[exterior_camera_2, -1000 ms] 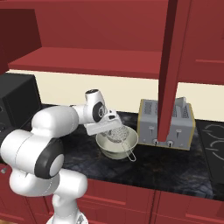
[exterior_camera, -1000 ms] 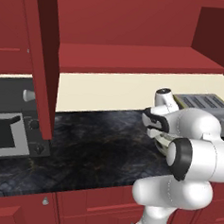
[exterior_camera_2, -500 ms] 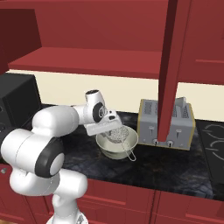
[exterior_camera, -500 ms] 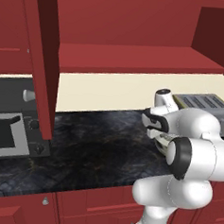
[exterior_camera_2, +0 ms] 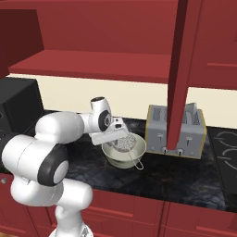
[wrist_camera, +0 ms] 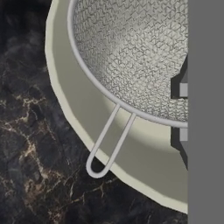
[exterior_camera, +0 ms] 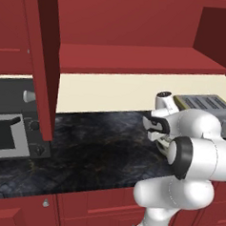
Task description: Open the cabinet and setup a tea strainer by placing it in the bowl upright.
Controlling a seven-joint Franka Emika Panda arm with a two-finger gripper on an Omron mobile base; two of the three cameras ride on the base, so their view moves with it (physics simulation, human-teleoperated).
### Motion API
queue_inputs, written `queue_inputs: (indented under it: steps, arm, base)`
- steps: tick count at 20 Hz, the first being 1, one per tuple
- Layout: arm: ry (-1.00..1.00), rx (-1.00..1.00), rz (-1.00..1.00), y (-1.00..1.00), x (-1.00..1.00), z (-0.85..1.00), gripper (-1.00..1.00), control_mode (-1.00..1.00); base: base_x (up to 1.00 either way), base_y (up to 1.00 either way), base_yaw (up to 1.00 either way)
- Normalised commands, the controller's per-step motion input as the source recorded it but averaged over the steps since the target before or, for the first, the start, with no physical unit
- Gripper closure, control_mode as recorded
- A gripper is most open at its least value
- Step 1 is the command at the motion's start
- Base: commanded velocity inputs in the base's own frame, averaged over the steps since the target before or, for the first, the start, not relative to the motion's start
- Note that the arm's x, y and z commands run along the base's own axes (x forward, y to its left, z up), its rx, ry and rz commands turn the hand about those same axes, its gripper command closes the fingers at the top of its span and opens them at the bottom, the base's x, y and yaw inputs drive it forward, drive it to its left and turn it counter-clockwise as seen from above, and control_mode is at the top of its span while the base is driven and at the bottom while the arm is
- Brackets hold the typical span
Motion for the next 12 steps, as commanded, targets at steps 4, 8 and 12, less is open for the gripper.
queue_inputs:
  steps: [4, 8, 12]
  arm:
    - [-0.01, 0.0, 0.0, 0.0, 0.0, -0.06, 1.0, -1.0]
    - [0.0, 0.0, 0.0, 0.0, 0.0, -0.09, 1.0, -1.0]
    - [0.0, 0.0, 0.0, 0.0, 0.0, -0.1, 1.0, -1.0]
  base:
    - [0.0, 0.0, 0.0]
    - [0.0, 0.0, 0.0]
    - [0.0, 0.0, 0.0]
